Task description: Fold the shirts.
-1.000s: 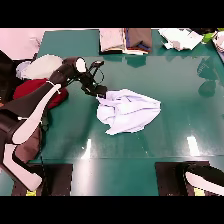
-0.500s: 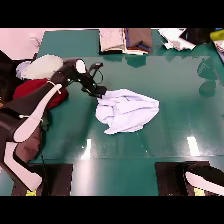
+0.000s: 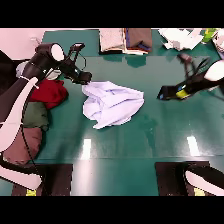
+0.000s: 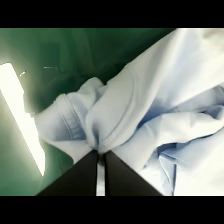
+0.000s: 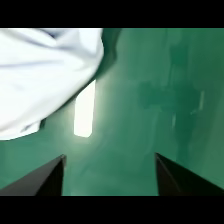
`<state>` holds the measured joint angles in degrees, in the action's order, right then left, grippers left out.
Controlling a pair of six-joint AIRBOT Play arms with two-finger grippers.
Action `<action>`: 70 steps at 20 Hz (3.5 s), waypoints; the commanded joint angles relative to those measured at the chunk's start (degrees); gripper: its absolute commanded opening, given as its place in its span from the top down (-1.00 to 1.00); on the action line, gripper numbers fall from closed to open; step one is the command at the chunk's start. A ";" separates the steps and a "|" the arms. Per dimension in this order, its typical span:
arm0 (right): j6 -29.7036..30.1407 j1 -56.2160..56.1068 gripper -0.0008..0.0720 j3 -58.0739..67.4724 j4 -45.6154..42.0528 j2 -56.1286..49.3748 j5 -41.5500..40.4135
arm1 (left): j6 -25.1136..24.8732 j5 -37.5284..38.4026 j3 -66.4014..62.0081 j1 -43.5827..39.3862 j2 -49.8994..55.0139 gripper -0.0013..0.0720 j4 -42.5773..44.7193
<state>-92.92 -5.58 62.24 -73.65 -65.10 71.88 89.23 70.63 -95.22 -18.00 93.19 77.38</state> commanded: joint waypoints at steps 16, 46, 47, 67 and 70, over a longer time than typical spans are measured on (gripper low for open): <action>-2.54 -11.96 0.94 10.84 7.02 -27.69 -12.11 | -1.73 1.68 0.02 0.48 -0.83 0.90 0.68; -0.44 -8.04 0.95 37.88 -5.40 -5.29 18.60 | -2.75 0.74 5.53 0.48 -32.89 0.90 4.37; -0.44 -8.02 0.95 32.89 -5.40 -6.88 16.50 | -2.78 0.26 8.85 0.48 -30.49 0.90 4.83; -0.72 -5.64 0.94 18.97 -5.35 -17.03 -8.85 | -1.01 -18.78 13.40 8.00 -11.96 -0.57 10.93; -0.70 -5.64 0.94 18.97 -5.38 -15.56 -9.88 | 0.92 -8.90 13.07 9.29 -13.03 -0.57 9.38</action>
<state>-93.67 -11.29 81.23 -79.00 -81.56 62.81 88.23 52.69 -81.25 -10.02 80.82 88.03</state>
